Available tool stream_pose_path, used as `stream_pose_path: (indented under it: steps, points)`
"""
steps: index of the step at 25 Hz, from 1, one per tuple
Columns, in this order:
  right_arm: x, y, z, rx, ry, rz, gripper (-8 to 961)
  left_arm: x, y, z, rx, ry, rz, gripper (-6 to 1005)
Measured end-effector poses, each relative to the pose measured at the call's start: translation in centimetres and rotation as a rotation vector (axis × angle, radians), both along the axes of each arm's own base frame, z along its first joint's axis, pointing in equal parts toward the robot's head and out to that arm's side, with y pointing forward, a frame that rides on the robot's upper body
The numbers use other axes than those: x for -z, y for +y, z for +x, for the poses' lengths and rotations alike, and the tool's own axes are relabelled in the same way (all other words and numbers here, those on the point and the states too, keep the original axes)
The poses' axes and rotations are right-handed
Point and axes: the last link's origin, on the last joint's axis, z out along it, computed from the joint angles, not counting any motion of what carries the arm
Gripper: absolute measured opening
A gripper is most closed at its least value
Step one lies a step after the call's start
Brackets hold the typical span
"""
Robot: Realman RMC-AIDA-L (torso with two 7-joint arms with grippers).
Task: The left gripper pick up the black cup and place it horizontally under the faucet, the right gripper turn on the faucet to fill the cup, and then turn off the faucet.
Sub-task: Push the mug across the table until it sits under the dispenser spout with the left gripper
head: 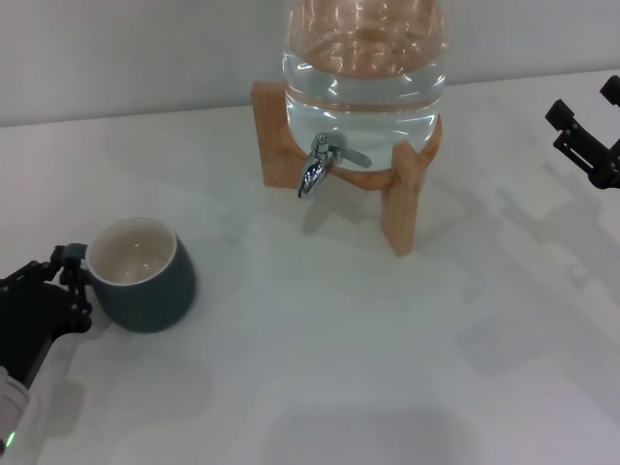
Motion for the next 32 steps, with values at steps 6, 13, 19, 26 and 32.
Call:
stream_pose_path:
  steps: [6,13,19,26,32]
  points:
    - [0.0,0.1,-0.1,-0.002,0.000,0.000,859,0.1,0.7,0.8,0.034,0.008,-0.012,83]
    - [0.0,0.2,0.0,0.004,-0.009,0.000,859,0.3,1.4,1.6,0.067,0.014,-0.023,82]
    - [0.1,0.4,-0.1,0.007,-0.014,0.001,859,0.4,2.0,2.1,0.080,0.018,-0.028,82]
    - [0.1,0.7,-0.3,0.003,-0.016,0.001,859,0.5,3.0,3.1,0.106,0.006,-0.042,82]
    - [0.1,0.9,-0.4,-0.002,-0.017,0.003,859,1.0,3.8,4.4,0.152,0.011,-0.076,82]
